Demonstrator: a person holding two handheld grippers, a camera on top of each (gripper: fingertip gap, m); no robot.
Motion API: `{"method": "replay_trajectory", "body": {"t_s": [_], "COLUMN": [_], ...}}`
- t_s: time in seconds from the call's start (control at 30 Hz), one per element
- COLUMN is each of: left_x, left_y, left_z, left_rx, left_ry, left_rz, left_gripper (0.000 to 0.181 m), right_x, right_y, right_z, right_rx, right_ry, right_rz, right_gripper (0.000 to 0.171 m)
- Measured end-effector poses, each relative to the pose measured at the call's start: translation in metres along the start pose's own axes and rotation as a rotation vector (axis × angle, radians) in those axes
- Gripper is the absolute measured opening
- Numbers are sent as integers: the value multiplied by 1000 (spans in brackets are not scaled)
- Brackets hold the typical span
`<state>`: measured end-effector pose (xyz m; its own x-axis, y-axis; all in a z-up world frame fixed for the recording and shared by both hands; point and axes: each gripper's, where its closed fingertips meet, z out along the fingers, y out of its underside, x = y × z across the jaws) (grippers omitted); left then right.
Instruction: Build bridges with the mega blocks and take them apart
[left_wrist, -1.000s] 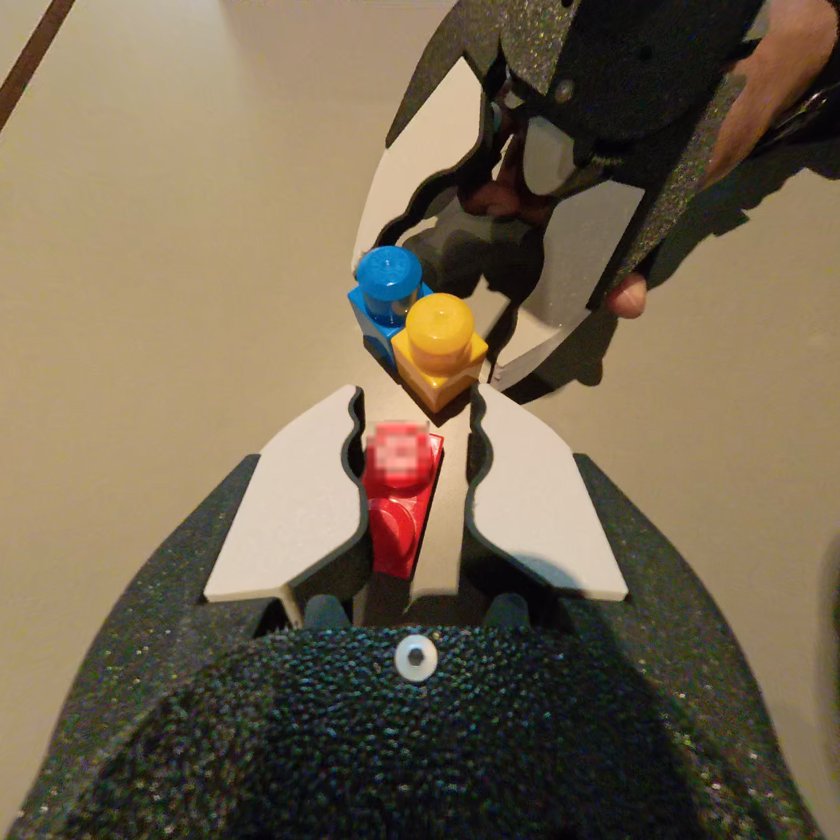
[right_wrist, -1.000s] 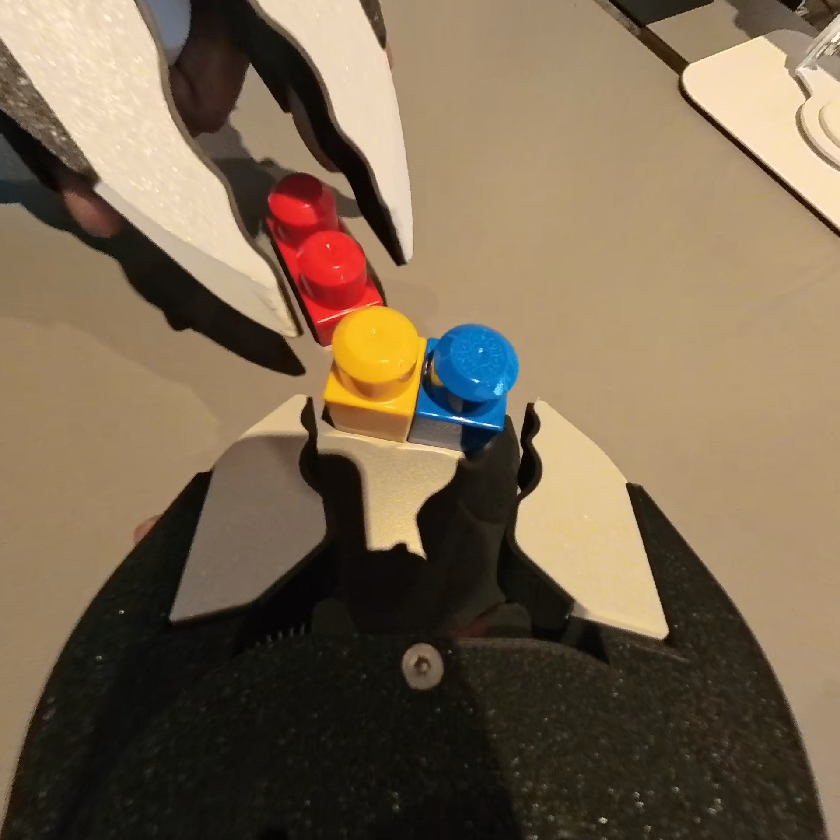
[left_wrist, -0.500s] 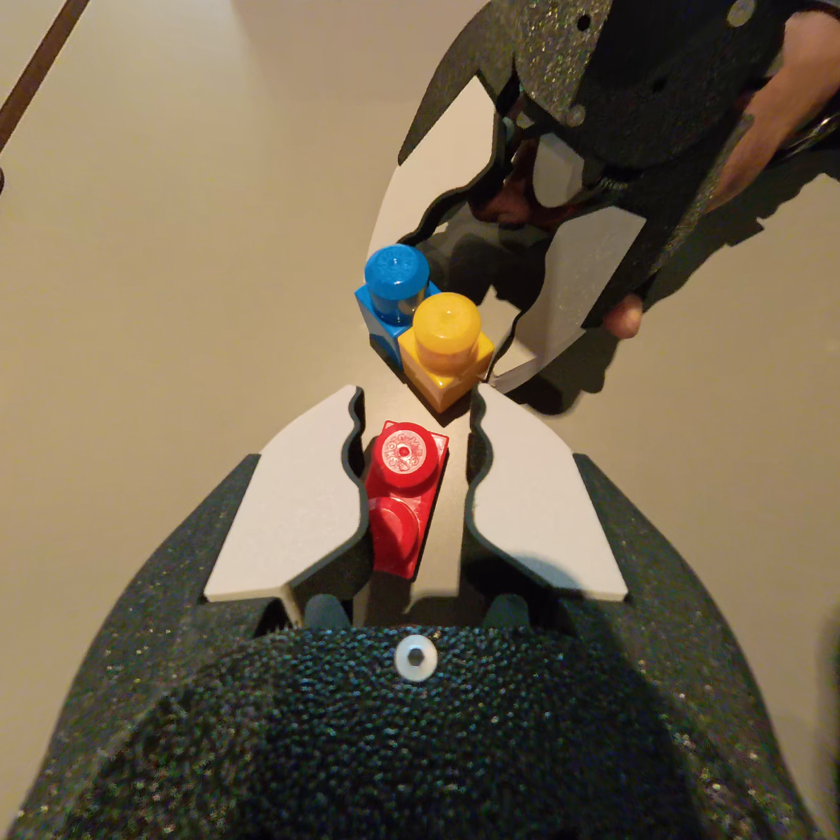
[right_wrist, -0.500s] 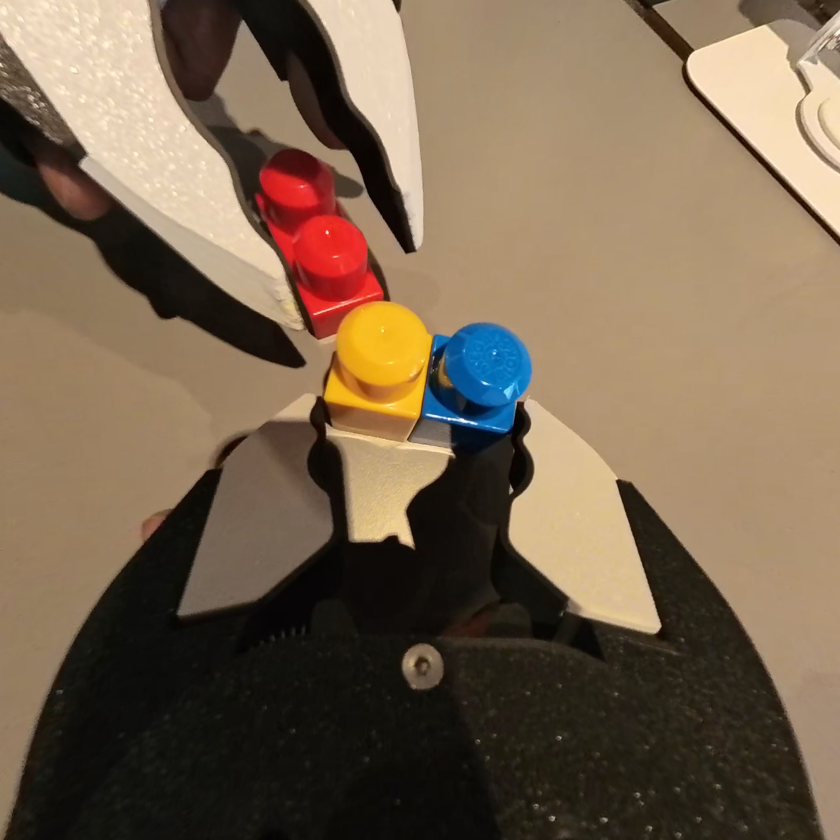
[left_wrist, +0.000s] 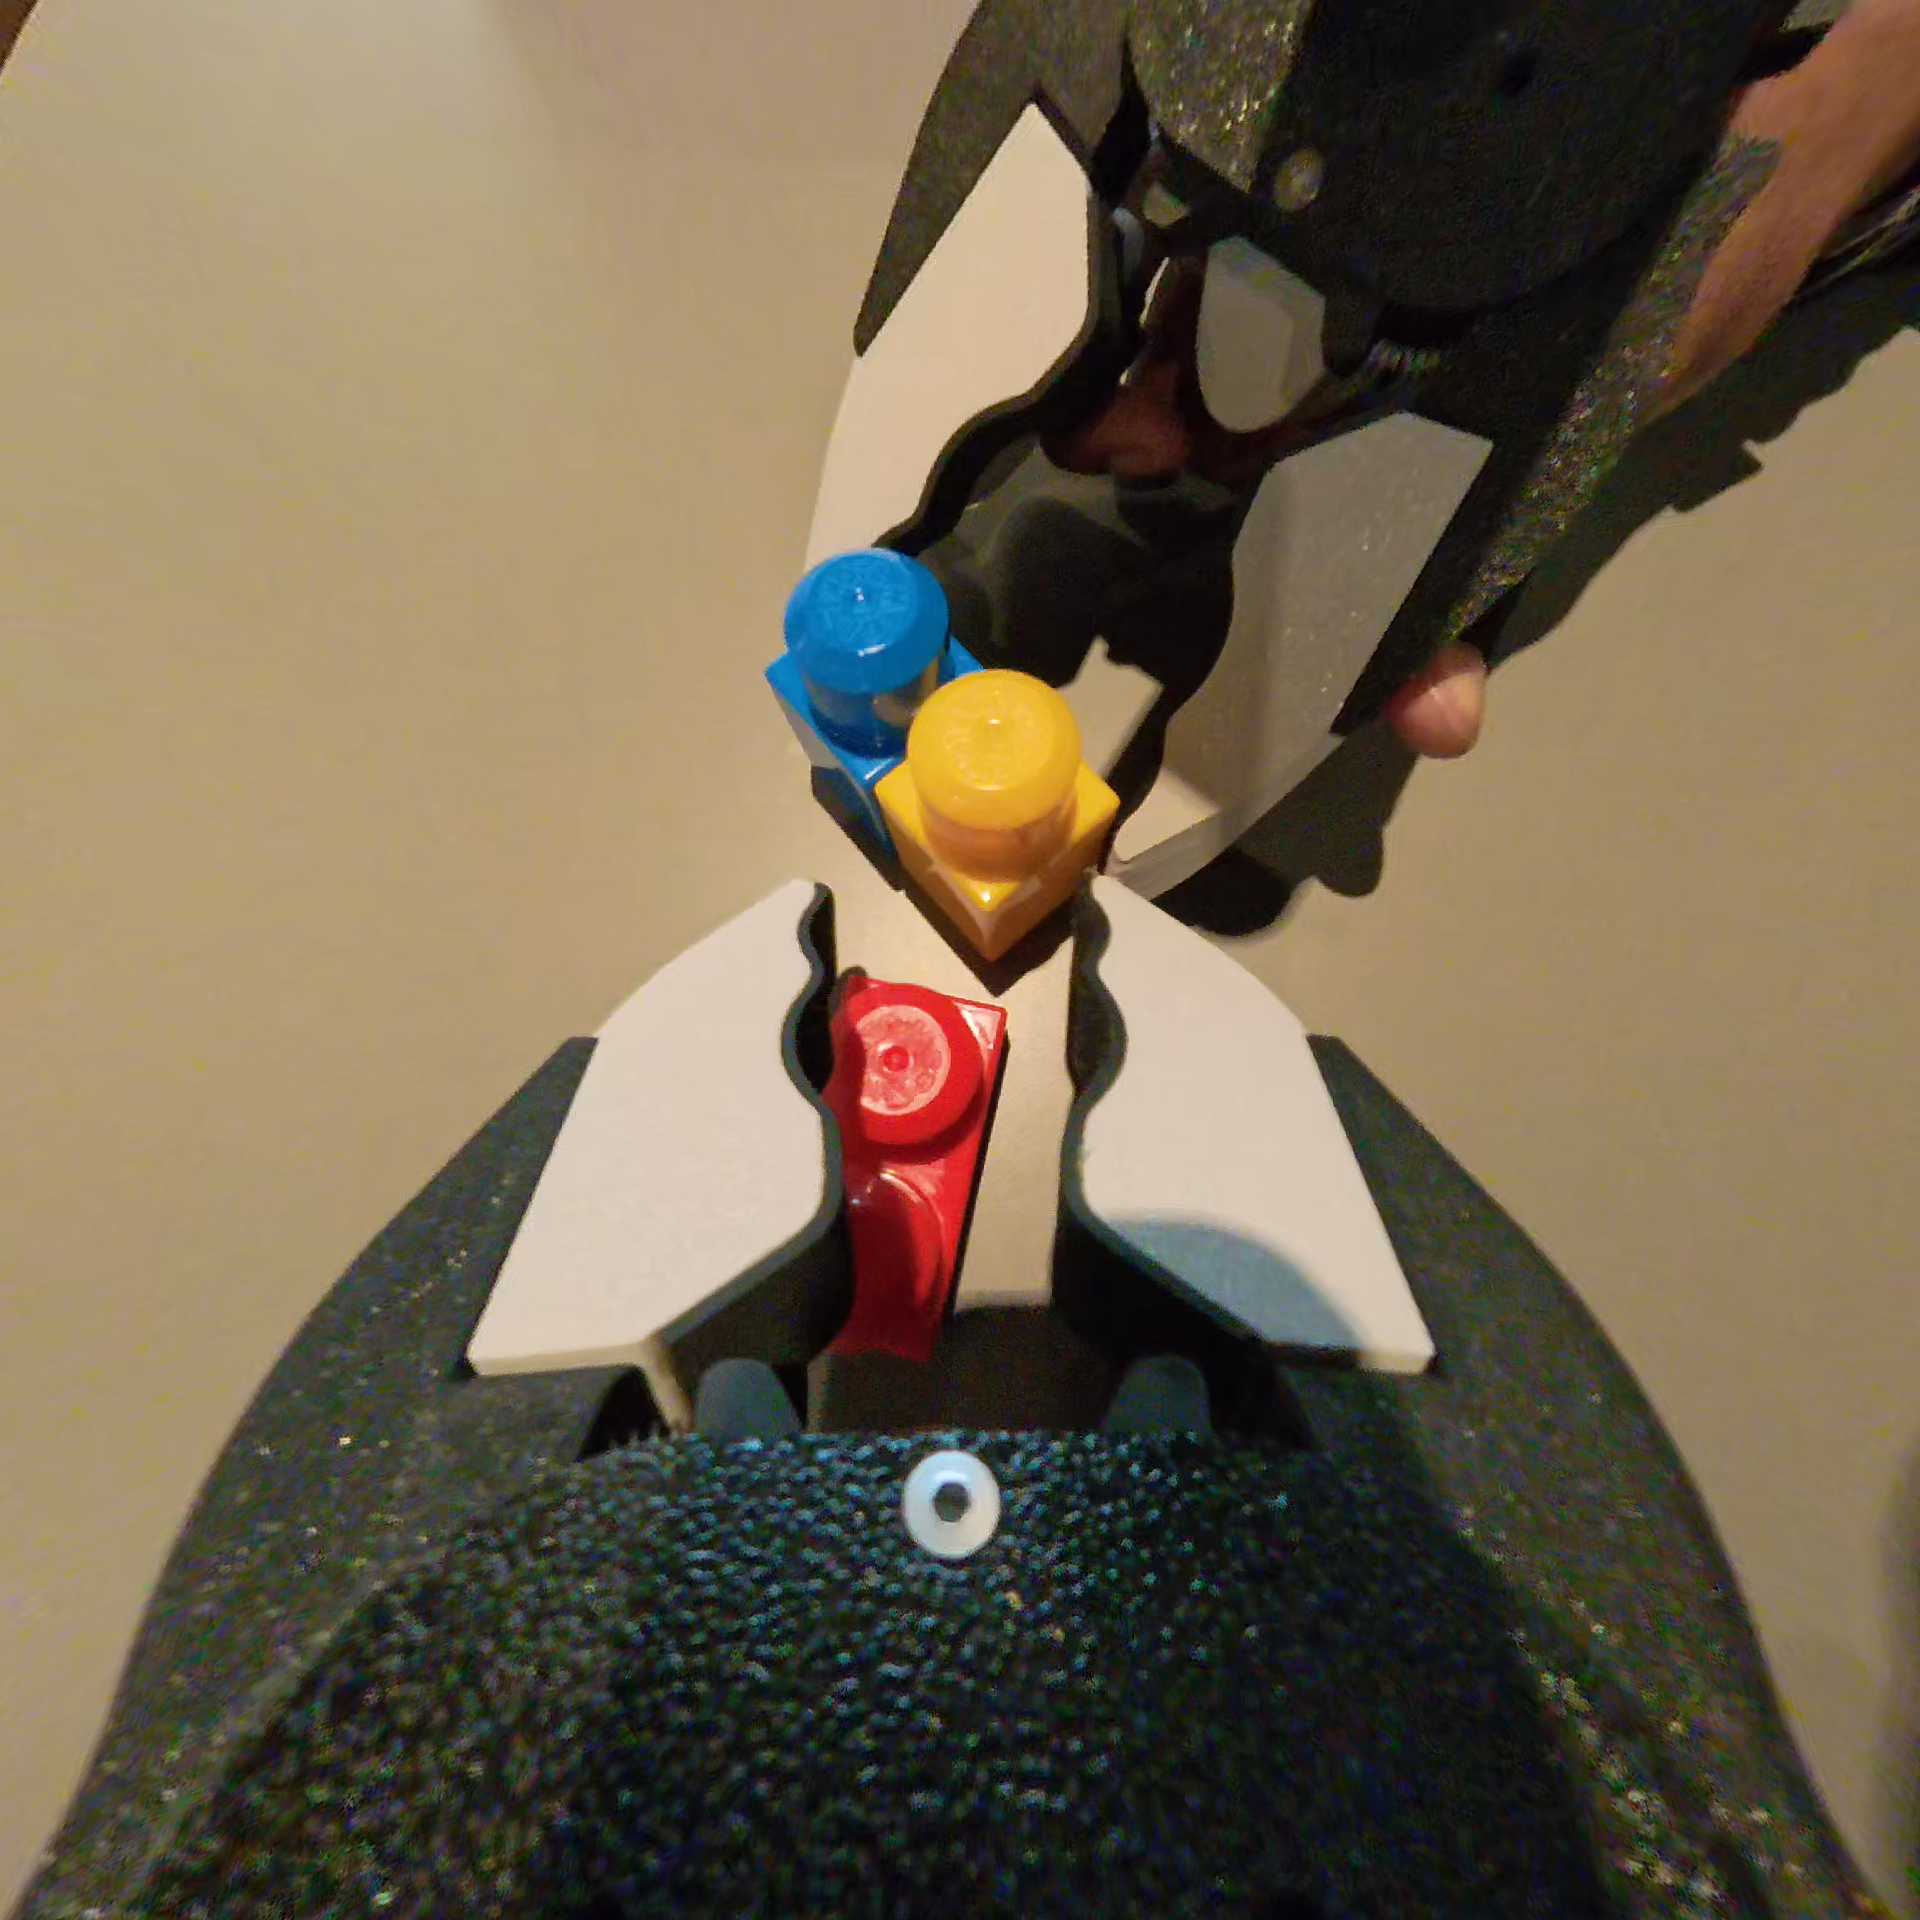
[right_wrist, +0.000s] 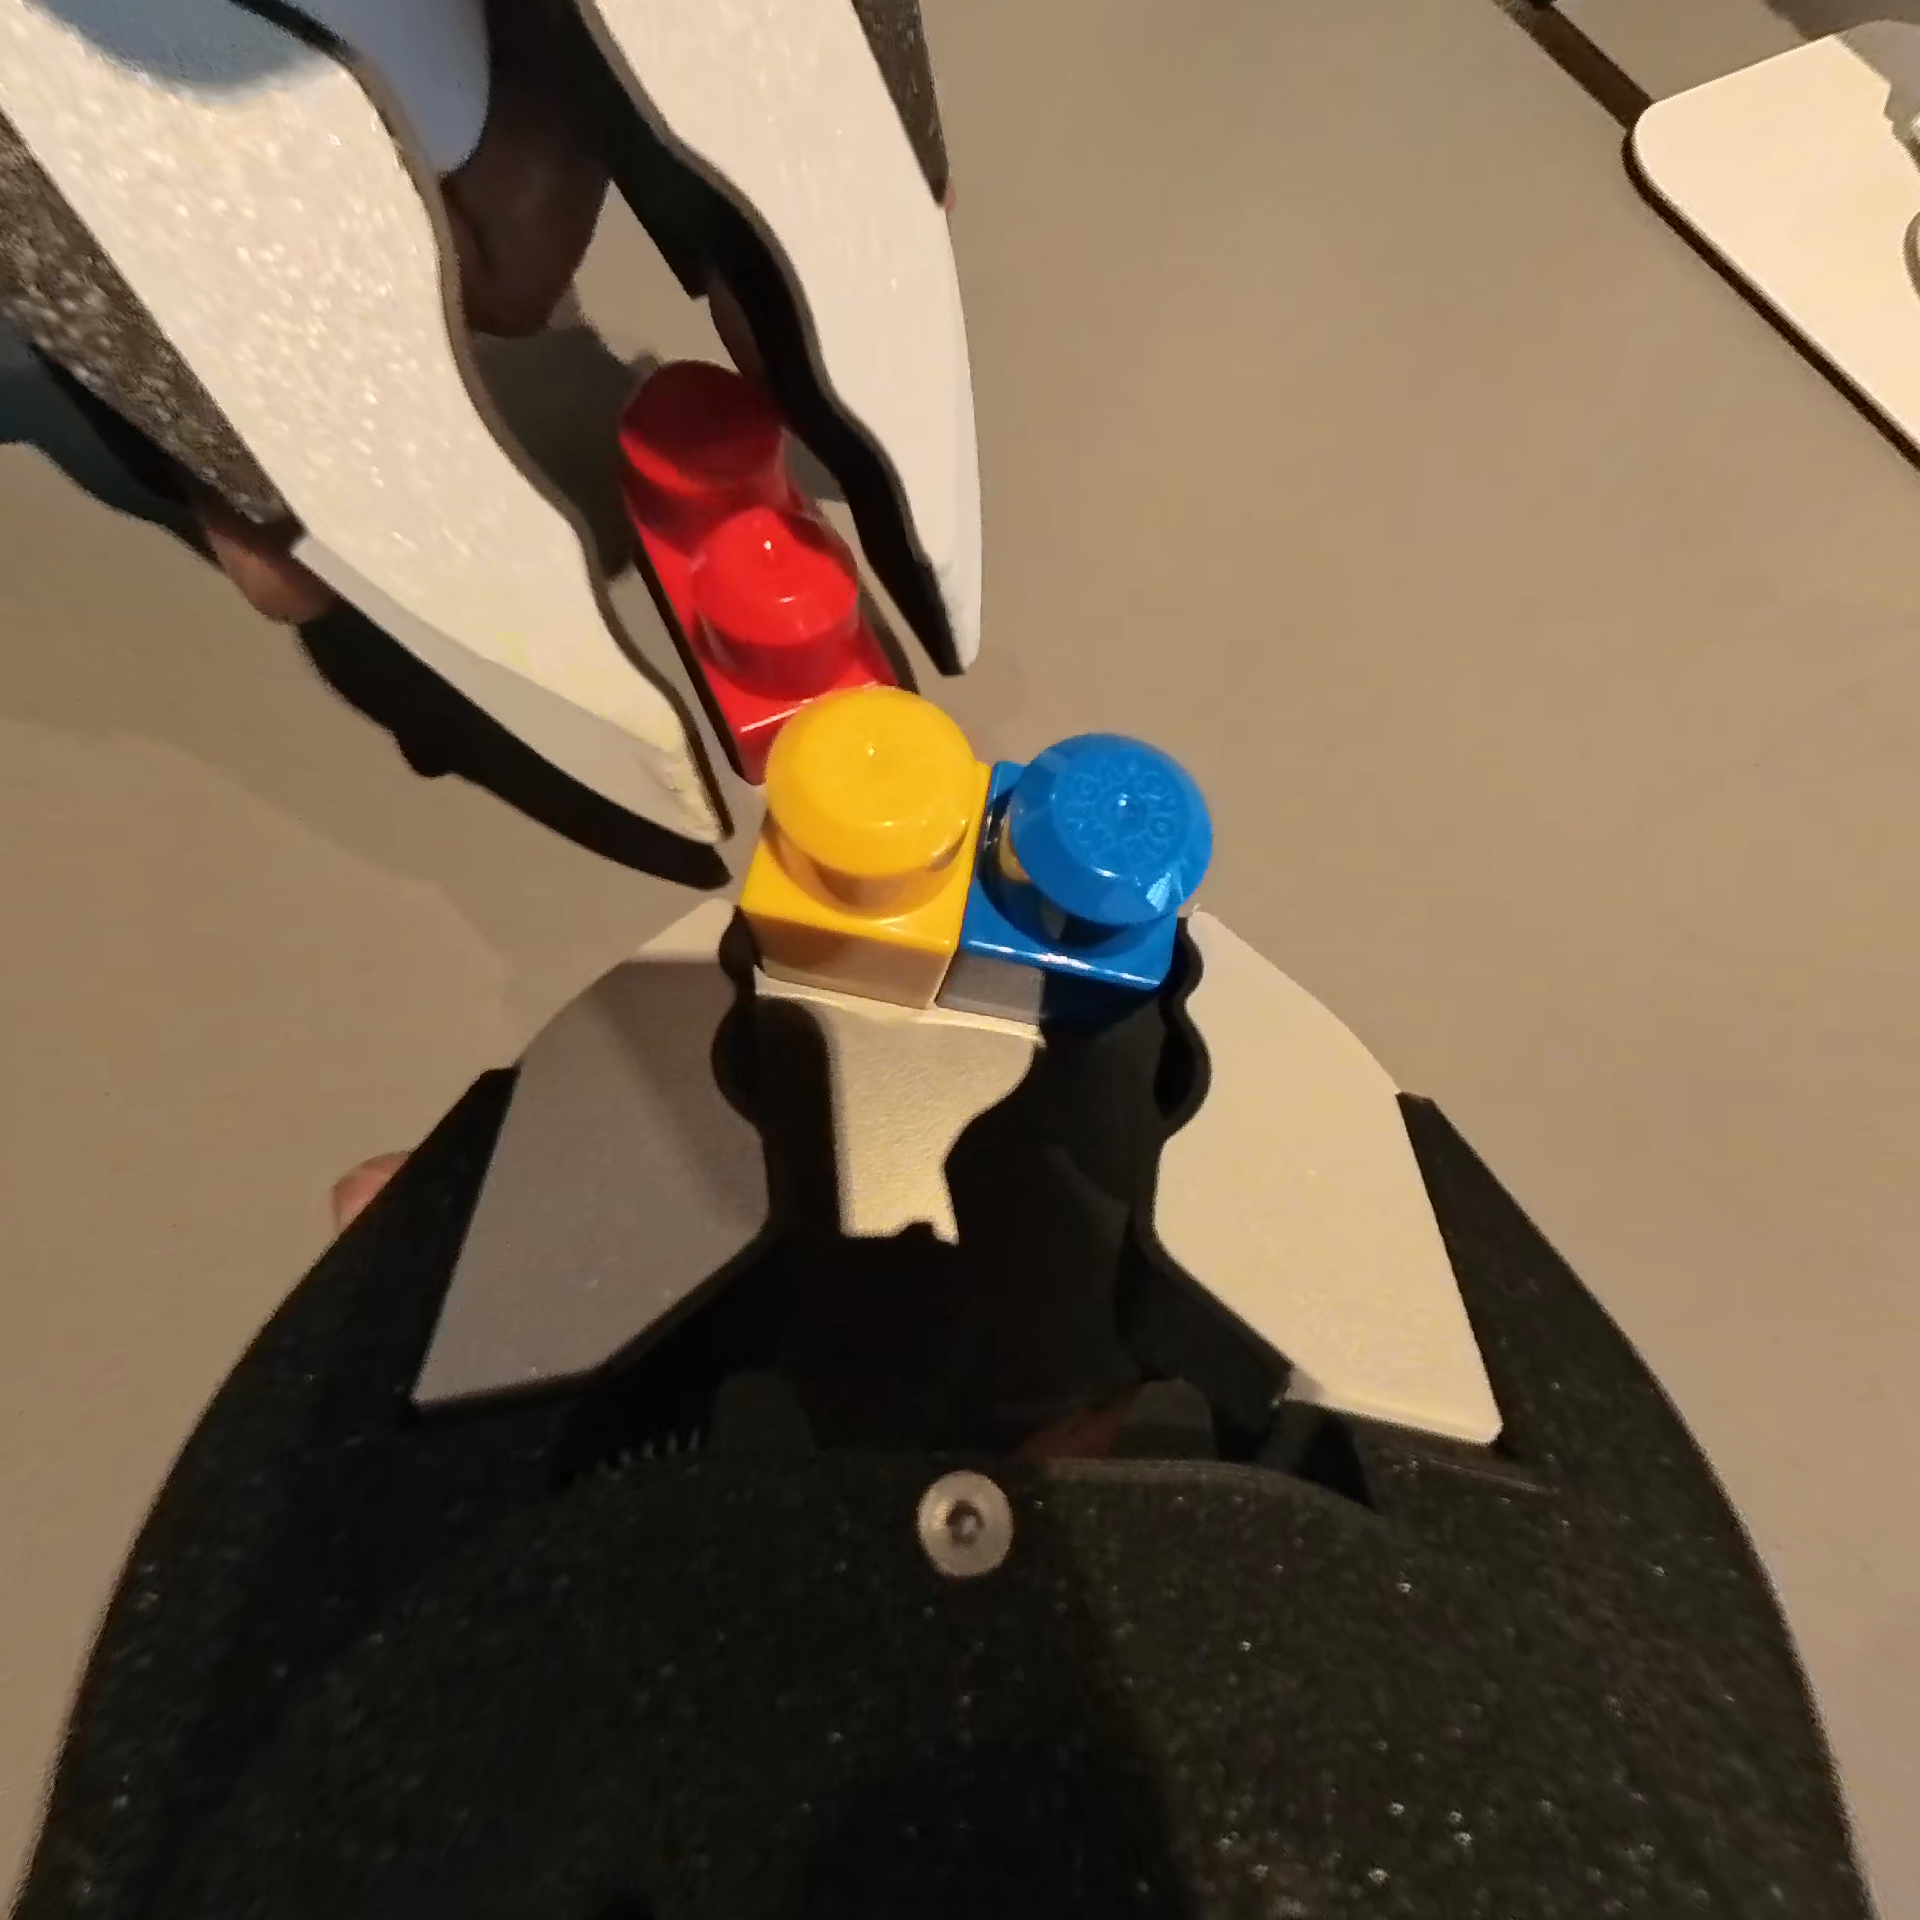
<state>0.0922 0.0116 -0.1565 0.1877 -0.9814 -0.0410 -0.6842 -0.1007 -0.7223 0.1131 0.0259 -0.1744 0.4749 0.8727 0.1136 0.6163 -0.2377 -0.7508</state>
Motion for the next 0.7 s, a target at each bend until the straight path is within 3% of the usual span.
{"method": "replay_trajectory", "body": {"t_s": [0.03,0.7], "left_x": [0,12], "left_y": [1,-2], "left_z": [1,2], "left_rx": [-5,21], "left_ry": [2,79], "left_rz": [2,-19], "left_gripper": [43,43], "right_x": [0,-14], "right_y": [0,2], "right_z": [0,-5], "right_rx": [-1,16], "right_ry": [1,-142], "right_rz": [-2,-74], "right_gripper": [76,75]}}
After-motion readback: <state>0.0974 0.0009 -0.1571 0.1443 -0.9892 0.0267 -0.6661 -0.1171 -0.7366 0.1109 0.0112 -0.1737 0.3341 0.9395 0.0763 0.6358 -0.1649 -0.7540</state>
